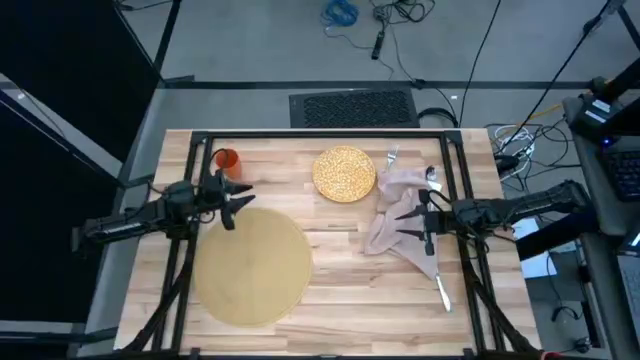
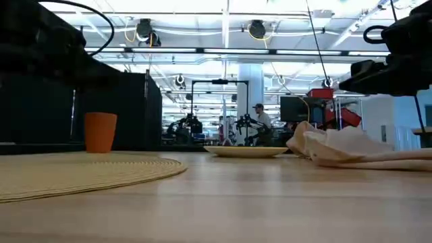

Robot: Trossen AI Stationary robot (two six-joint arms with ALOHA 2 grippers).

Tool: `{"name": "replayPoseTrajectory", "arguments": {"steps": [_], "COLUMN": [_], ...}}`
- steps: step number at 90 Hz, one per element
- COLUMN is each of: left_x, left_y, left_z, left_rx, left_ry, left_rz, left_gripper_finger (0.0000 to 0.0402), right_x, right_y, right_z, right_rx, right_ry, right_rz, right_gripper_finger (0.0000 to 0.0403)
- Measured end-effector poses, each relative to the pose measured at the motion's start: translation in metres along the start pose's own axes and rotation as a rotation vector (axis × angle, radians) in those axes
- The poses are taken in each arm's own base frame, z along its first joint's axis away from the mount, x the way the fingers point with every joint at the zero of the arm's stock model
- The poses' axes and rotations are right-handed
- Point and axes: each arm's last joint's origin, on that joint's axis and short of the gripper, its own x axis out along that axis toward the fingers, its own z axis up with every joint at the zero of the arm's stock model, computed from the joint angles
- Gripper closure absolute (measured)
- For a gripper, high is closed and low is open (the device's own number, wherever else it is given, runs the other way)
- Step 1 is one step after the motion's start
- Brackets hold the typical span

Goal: Set table place

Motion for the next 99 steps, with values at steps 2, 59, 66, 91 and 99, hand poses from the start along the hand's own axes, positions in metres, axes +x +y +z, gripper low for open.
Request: {"name": "replayPoseTrajectory", "arguments": {"steps": [2,59,66,91,99], "left_x": [0.0,0.0,0.0,-0.0002,-0.0002], "left_y": [0.0,0.0,-0.0001,-0.0003,0.0004], "left_z": [0.0,0.0001,0.0005,0.0059,0.0059], "left_rx": [0.0,0.0,0.001,-0.11,-0.135], "left_ry": [0.0,-0.001,-0.005,-0.063,-0.068], "left_rz": [0.0,-0.001,-0.001,0.007,0.033], "left_gripper_finger": [0.0256,0.0256,0.0256,0.0256,0.0256], "right_x": [0.0,0.0,0.0,-0.0001,-0.0001], "right_y": [0.0,-0.0001,-0.0001,-0.0009,-0.0015], "right_z": [-0.0001,0.0001,0.0003,0.0046,0.0075], "right_rx": [0.0,-0.016,-0.018,0.091,0.096], "right_ry": [0.0,-0.001,-0.003,-0.049,-0.078], "right_rz": [0.0,-0.001,-0.001,-0.004,-0.009], "right_gripper_finger": [0.0266,0.0266,0.0266,0.0266,0.0266]}}
